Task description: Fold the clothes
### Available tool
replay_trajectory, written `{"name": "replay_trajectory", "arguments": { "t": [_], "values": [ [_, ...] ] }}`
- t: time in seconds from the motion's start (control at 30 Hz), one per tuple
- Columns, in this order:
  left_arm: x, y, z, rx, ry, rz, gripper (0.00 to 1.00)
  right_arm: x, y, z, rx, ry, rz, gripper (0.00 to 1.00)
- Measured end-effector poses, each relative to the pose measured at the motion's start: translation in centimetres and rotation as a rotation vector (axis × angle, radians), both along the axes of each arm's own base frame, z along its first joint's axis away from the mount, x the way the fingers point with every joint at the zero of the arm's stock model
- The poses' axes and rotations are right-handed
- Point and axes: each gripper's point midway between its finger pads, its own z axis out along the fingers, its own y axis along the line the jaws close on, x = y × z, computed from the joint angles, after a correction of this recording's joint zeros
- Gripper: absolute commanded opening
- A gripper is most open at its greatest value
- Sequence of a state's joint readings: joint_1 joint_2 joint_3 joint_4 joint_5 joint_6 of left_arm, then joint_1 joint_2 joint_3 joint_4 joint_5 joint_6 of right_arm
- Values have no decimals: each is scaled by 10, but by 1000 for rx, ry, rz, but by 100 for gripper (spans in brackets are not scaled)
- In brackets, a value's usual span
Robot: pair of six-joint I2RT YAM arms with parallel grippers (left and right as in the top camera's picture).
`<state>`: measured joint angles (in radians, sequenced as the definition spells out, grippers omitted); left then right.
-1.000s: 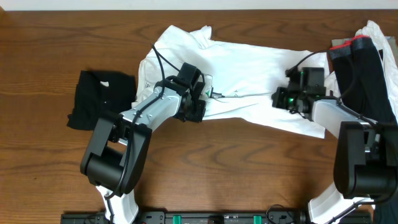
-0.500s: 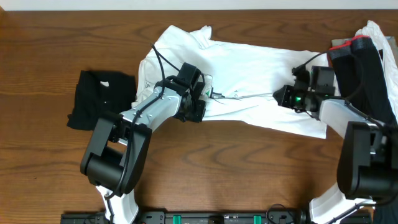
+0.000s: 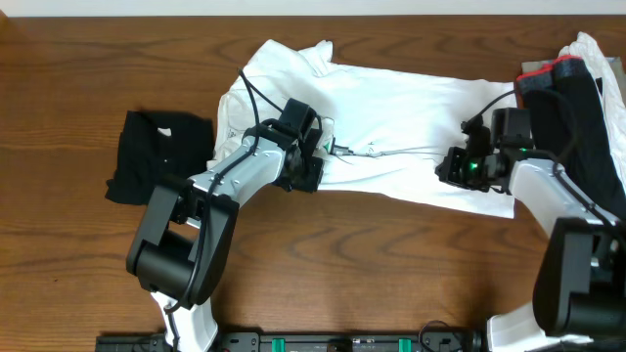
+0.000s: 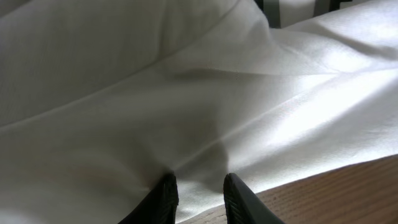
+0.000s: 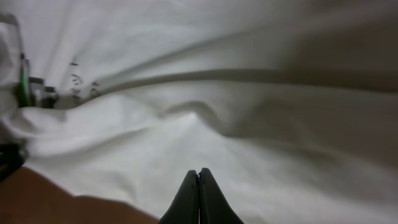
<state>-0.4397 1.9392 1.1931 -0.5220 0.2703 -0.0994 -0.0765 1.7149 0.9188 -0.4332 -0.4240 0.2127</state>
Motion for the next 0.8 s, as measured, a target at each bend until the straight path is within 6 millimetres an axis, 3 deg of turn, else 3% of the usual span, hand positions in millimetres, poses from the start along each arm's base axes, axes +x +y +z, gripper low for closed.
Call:
{"name": "replay_trajectory", "arguments": {
  "t": [0.23, 0.8],
  "values": [
    [0, 0, 0, 0, -1, 0, 29, 18, -5, -26, -21, -30, -14, 1],
    [0, 0, 0, 0, 0, 0, 29, 72, -14, -5, -48, -266, -53, 1]
  ]
}}
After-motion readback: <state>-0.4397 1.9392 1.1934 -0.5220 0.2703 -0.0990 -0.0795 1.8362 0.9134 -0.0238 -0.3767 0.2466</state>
